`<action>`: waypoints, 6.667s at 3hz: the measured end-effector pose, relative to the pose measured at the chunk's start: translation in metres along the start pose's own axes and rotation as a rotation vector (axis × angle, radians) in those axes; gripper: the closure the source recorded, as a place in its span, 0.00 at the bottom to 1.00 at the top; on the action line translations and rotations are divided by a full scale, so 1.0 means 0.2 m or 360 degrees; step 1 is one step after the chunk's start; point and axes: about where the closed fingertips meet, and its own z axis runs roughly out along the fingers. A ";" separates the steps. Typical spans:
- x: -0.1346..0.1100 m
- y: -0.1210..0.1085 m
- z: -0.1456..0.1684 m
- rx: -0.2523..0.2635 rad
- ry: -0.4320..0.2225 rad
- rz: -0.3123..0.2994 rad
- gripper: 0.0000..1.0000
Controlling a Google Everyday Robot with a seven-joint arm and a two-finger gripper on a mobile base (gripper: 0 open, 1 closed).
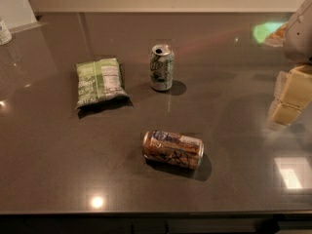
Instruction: Knock 7up can over
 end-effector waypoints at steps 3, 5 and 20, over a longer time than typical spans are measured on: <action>-0.10 -0.13 0.10 -0.0008 -0.0168 0.0032 0.00; -0.26 -0.33 0.29 -0.0019 -0.0448 0.0062 0.00; -0.90 -0.49 0.57 -0.0430 -0.0533 -0.0118 1.00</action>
Offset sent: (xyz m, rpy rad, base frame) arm 0.0284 0.0117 -0.0068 0.0841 -0.0004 0.0045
